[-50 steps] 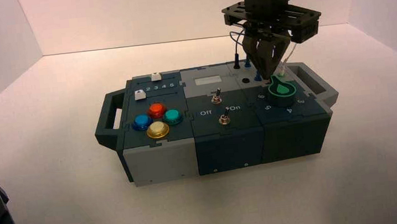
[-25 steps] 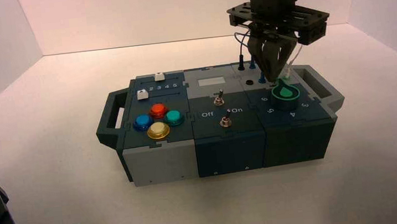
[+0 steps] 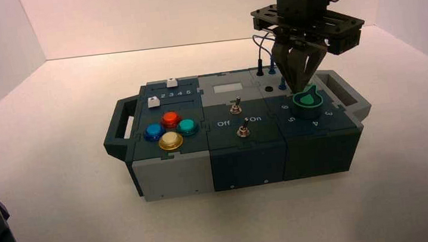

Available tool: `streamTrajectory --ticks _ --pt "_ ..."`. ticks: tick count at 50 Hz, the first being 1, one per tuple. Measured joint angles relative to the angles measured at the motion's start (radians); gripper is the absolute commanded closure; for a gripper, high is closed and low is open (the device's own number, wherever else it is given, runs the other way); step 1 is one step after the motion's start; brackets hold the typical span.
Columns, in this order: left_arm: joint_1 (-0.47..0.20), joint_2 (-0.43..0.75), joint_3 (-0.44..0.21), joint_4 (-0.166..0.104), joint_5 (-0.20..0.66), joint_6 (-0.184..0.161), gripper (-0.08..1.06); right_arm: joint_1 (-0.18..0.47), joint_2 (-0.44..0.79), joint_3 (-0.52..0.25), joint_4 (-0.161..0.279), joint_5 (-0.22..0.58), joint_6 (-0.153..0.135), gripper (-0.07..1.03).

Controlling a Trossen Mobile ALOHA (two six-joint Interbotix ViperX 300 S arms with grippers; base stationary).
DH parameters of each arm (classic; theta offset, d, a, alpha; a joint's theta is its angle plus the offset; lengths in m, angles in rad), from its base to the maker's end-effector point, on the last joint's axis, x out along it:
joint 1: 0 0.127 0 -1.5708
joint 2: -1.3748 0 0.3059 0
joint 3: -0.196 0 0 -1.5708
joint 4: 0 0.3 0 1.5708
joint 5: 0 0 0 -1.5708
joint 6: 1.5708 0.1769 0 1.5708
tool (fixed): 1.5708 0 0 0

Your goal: Turn the knob to position 2.

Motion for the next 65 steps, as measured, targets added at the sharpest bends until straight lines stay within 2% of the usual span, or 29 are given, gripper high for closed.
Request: streamTrajectory --ticks 19,47,65 --pt "0.000 0.000 -0.028 -0.002 0.003 0.000 1.01 0.009 0.003 0.000 -0.002 0.000 0.000 0.99" --pt "0.000 0.014 -0.028 0.000 0.008 0.000 1.01 0.009 0.005 0.000 -0.005 0.000 0.000 0.99" --pt "-0.005 0.020 -0.049 -0.002 0.008 0.000 1.01 0.009 0.005 0.000 -0.006 0.000 0.000 0.99"
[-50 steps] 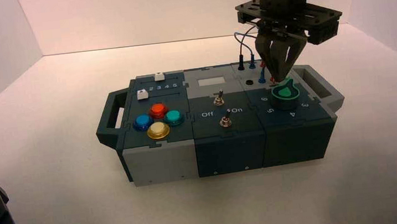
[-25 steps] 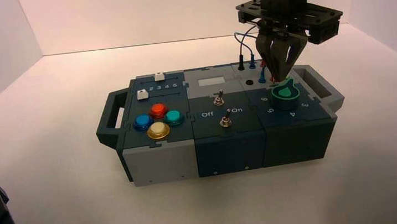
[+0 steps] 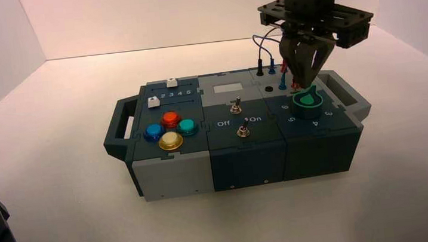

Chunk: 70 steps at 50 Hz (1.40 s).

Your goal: Turn the knob to position 2.

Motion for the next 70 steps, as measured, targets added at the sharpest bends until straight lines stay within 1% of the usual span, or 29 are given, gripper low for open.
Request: streamTrajectory --ticks 21,36,58,60,64,70 --pt "-0.012 0.014 -0.003 -0.002 0.005 0.000 1.01 0.002 0.000 0.000 -0.003 0.000 0.000 0.99" --pt "-0.020 0.014 -0.020 -0.002 0.017 0.002 1.01 0.000 -0.002 0.000 -0.003 -0.002 0.002 0.99" --pt "-0.018 0.020 -0.026 -0.002 0.025 0.000 1.01 0.000 -0.002 0.000 -0.003 -0.002 0.002 0.99" --pt "-0.020 0.020 -0.026 0.000 0.025 0.000 1.01 0.002 -0.002 0.000 -0.003 -0.002 0.002 0.99" --pt "-0.020 0.020 -0.026 0.005 0.025 0.000 1.01 0.000 0.000 0.000 -0.017 -0.002 0.003 0.99" --pt "-0.014 0.015 -0.025 0.023 0.025 0.000 1.01 0.002 0.000 0.000 -0.021 -0.012 0.006 0.99"
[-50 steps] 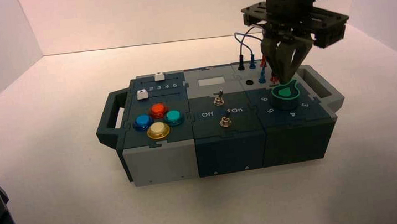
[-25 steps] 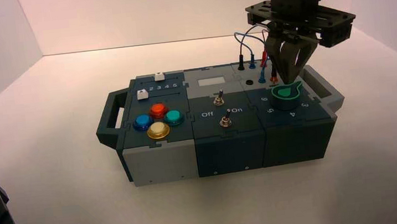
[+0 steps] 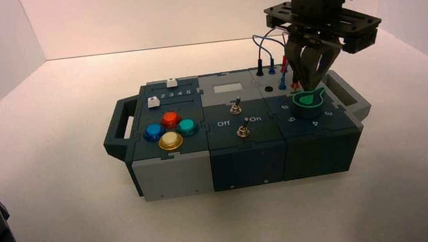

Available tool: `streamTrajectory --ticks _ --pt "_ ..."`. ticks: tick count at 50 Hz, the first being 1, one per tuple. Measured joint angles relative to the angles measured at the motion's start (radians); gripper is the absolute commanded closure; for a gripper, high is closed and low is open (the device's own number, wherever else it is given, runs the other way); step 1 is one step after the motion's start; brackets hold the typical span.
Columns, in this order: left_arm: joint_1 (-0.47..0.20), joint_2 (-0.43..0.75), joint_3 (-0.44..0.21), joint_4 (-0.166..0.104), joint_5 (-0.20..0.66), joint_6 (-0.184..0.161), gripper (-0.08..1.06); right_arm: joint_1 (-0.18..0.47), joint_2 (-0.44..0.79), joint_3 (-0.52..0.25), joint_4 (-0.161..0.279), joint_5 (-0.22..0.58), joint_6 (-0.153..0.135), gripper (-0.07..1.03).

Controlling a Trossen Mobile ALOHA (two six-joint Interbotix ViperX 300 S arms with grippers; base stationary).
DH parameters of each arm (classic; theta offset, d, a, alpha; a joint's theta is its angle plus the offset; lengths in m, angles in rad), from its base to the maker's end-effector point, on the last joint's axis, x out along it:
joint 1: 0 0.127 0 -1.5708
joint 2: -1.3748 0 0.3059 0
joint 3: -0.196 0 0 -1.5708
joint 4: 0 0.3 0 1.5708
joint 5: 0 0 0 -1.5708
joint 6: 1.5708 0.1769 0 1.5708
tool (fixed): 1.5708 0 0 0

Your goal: Turn the knob to position 2.

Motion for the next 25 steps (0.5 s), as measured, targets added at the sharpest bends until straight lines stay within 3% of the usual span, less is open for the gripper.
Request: streamTrajectory --ticks 12,25 --pt "0.038 -0.054 0.028 0.006 0.002 -0.017 1.01 0.011 0.000 0.000 -0.002 -0.012 0.003 0.99" --pt "0.032 -0.067 0.048 0.006 0.002 -0.021 1.01 0.037 0.000 0.000 -0.002 -0.011 0.003 0.99"
